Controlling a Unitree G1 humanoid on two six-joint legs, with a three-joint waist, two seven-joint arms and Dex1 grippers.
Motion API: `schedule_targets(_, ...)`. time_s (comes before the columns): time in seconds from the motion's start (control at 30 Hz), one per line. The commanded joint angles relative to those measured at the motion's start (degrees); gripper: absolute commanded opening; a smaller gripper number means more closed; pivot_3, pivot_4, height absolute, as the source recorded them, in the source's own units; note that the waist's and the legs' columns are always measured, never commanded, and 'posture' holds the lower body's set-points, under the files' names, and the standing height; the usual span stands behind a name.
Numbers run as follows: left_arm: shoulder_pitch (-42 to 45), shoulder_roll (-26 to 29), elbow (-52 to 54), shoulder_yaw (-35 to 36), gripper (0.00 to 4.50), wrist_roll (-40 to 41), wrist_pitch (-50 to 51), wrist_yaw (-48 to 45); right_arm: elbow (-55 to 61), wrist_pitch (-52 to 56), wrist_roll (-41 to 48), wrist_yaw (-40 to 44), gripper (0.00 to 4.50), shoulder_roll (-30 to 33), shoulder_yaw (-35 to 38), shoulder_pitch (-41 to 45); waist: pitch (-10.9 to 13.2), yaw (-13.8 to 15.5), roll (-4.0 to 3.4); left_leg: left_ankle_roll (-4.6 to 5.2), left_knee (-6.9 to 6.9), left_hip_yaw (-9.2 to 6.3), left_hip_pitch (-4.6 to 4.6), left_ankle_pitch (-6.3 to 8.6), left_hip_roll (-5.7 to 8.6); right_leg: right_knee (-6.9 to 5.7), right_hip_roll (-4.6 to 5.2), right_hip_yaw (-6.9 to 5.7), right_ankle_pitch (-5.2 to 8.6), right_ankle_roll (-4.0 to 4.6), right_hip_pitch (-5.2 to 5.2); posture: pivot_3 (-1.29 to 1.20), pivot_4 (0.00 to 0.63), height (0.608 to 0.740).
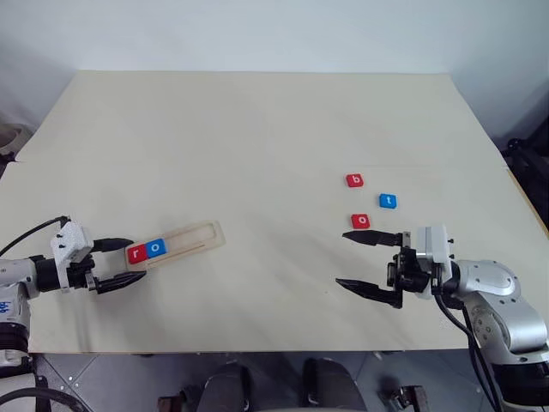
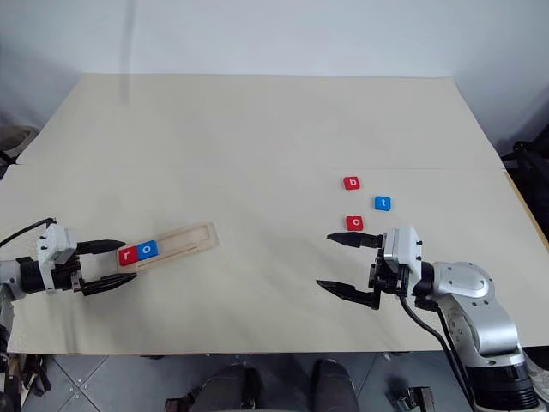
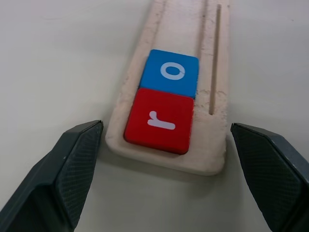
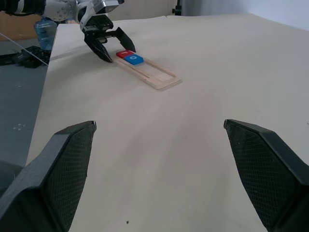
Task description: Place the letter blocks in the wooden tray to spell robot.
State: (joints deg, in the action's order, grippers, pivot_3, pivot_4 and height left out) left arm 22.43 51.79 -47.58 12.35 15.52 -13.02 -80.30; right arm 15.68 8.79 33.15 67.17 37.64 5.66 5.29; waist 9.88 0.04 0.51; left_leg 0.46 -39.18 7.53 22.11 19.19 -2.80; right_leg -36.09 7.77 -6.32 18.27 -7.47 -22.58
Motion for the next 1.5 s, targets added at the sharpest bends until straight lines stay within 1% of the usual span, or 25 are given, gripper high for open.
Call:
schedule_targets(0.03, 0.2, -1.24, -2.53, -2.17, 4.5, -2.35, -2.29, -0.53, 2.6, -0.36, 0.76, -0.87, 4.45, 1.08, 2.67, -1.2, 0.0, 0.06, -0.01, 0.0, 0.0, 0.0, 0.0, 0.0, 0.0, 0.0, 0.01, 0.01, 0.0, -0.01, 0.0, 0.0, 0.15, 0.74)
schedule_targets(0.2, 0.23, -1.84, -3.36, -1.96, 3.47, -1.59, -3.0, -0.84, 2.74, -0.59, 0.66, -1.14, 4.5, 1.32, 3.17, -1.83, -0.02, -0.03, -0.03, 0.0, -0.02, -0.01, -0.02, 0.0, 0.01, -0.02, 0.02, 0.01, -0.01, -0.02, 0.02, 0.0, 0.15, 0.74)
schedule_targets(0.27, 0.26, -2.52, -1.63, -1.72, 3.46, -0.89, -3.28, -0.68, 2.54, -0.59, 0.72, -1.14, 4.5, 1.55, 3.53, -2.08, -0.03, 0.03, -0.05, 0.0, -0.02, 0.0, -0.02, 0.0, 0.01, -0.02, 0.02, 0.01, -0.01, -0.02, 0.02, 0.0, 0.15, 0.74)
schedule_targets(0.4, 0.39, -4.6, 6.16, -1.74, 3.46, 1.52, -1.41, -1.07, 1.86, -0.68, 0.8, -1.24, 4.5, 2.17, 4.58, -2.78, -0.02, 0.5, -0.05, 0.01, -0.06, -0.02, 0.0, 0.0, 0.03, -0.02, 0.04, 0.01, -0.02, -0.04, 0.03, 0.0, 0.15, 0.74)
schedule_targets(0.53, 2.42, -7.94, 20.73, -6.59, 3.46, 1.53, 5.24, -0.02, 1.91, -0.63, 1.12, -1.26, 4.5, 3.48, 8.0, -6.38, -0.02, 1.22, -0.02, 0.01, -0.09, -0.04, 0.05, 0.0, 0.03, 0.0, 0.02, 0.01, -0.03, -0.05, 0.03, 0.0, 0.15, 0.74)
schedule_targets(0.67, 4.74, -9.91, 26.9, -11.81, 3.46, -0.39, 7.81, -0.64, 3.47, -0.93, 1.1, -1.01, 4.5, 4.24, 10.96, -11.6, -0.02, 1.35, -0.01, 0.0, -0.12, -0.05, 0.06, 0.0, 0.03, 0.01, -0.03, 0.03, -0.03, -0.06, 0.04, 0.0, 0.15, 0.74)
schedule_targets(0.87, 12.37, -15.79, 24.26, -20.66, 3.46, -6.61, 9.58, 1.37, 7.17, -1.69, 1.25, -3.01, 4.5, 2.83, 18.09, -23.04, -0.02, 1.42, 0.01, 0.0, -0.12, -0.04, 0.05, -0.01, 0.02, 0.05, -0.1, 0.04, -0.03, -0.06, 0.07, 0.0, 0.15, 0.74)
schedule_targets(1.1, 15.94, -19.66, 19.1, -24.0, 3.46, -9.6, 9.13, 2.95, 12.34, -3.42, 1.28, -5.27, 4.5, -0.98, 23.65, -34.84, -0.02, 1.38, 0.01, -0.02, -0.1, -0.06, 0.03, -0.01, -0.01, 0.08, -0.16, 0.09, -0.03, -0.06, 0.05, 0.0, 0.15, 0.74)
schedule_targets(1.23, 16.91, -21.3, 17.47, -24.45, 3.46, -10.54, 10.17, 4.52, 13.25, -3.86, 1.1, -6.74, 4.5, -2.11, 24.51, -36.91, -0.02, 1.4, 0.01, -0.01, -0.13, -0.06, 0.01, -0.01, 0.01, 0.1, -0.14, 0.12, -0.04, -0.08, 0.11, 0.0, 0.15, 0.74)
schedule_targets(1.37, 18.31, -23.74, 16.48, -24.41, 3.46, -10.52, 10.68, 5.72, 12.02, -5.23, 1.03, -6.46, 4.5, -2.58, 25.39, -38.07, -0.03, 1.68, 0.0, 0.0, -0.22, -0.12, 0.01, -0.01, 0.02, 0.07, -0.12, 0.11, -0.04, -0.08, 0.14, 0.0, 0.15, 0.74)
schedule_targets(1.5, 18.87, -23.99, 15.29, -25.06, 3.46, -11.04, 10.18, 4.48, 10.72, -6.54, 1.12, -5.62, 4.5, -2.61, 25.64, -38.35, -0.03, 1.48, 0.0, 0.0, -0.22, -0.11, 0.02, 0.0, 0.02, 0.08, -0.13, 0.11, -0.04, -0.08, 0.14, 0.0, 0.15, 0.74)
